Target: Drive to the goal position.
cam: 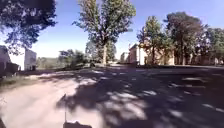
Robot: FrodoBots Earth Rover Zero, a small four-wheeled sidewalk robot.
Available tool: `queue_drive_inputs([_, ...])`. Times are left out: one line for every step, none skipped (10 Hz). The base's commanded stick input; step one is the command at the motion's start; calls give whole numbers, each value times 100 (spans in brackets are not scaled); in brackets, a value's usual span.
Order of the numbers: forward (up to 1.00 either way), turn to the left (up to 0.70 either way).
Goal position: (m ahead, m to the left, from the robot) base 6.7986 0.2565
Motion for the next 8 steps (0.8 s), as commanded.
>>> queue_drive_inputs([15,0])
queue_drive_inputs([15,0])
queue_drive_inputs([14,0])
queue_drive_inputs([13,0])
queue_drive_inputs([11,0])
queue_drive_inputs([10,0])
queue_drive_inputs([8,0])
queue_drive_inputs([6,0])
